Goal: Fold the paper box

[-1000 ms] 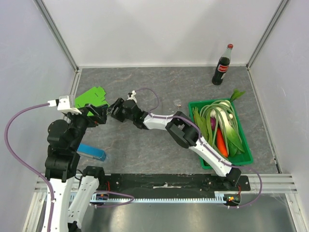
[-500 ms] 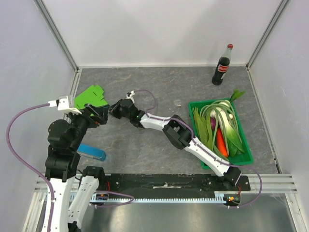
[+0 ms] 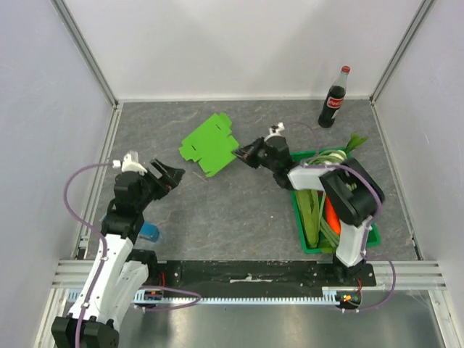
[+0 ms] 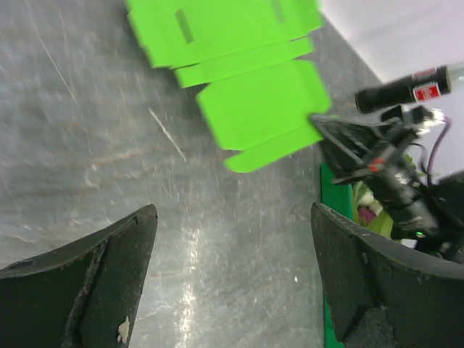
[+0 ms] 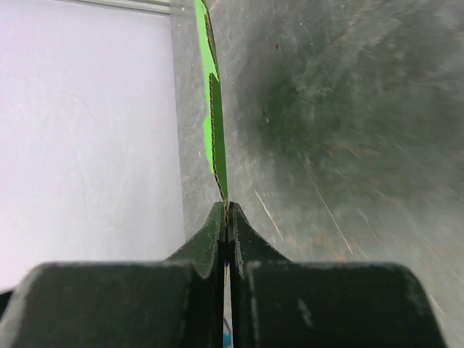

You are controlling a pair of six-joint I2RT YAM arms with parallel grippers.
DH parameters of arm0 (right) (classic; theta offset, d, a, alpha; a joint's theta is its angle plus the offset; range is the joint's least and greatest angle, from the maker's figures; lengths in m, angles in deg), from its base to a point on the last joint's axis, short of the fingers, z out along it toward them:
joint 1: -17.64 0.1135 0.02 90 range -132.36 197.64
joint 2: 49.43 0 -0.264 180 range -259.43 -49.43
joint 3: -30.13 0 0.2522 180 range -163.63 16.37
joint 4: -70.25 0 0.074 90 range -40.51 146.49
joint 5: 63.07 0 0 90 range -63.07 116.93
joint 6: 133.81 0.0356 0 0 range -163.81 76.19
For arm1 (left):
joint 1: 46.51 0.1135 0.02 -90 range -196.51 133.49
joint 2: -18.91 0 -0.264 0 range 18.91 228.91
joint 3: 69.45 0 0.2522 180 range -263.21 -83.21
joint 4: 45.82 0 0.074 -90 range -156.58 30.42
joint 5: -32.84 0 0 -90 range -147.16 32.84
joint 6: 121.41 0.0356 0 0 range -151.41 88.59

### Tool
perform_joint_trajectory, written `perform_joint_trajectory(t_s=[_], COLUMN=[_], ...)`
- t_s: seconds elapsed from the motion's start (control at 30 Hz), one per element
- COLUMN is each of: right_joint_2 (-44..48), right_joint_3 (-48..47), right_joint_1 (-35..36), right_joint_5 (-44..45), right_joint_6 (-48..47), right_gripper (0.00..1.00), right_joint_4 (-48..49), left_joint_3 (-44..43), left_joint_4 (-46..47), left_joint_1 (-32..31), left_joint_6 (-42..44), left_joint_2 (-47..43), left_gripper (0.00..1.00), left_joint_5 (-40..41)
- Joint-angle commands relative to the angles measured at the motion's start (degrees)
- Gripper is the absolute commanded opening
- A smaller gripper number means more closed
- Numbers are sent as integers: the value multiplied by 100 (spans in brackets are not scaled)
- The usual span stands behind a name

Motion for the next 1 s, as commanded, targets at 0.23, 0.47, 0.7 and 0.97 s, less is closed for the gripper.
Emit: perform_joint_trajectory(t_s=[0.23, 0.47, 0.7, 0.97], right_joint_2=[2959, 3560, 3586, 3665], right_joint_3=[2741, 3049, 3295, 3374], right_joint_1=[-554, -607, -598, -607], right_joint_5=[-992, -1360, -1765, -2019], right_joint_6=[-326, -176, 474, 422], right_gripper=[0, 0, 0, 0], right_joint_4=[854, 907, 1960, 2145], left_joint_3=[2520, 2565, 1933, 1906], left_joint_4=[5222, 7016, 7466, 7741], left_joint_1=[16, -28, -169, -222], left_joint_6=[-2906, -3356, -3294, -3172], left_joint_2=[898, 1900, 2489, 2842], left_gripper=[94, 96, 93, 48], left_joint_5=[-1677, -1941, -1968, -1959])
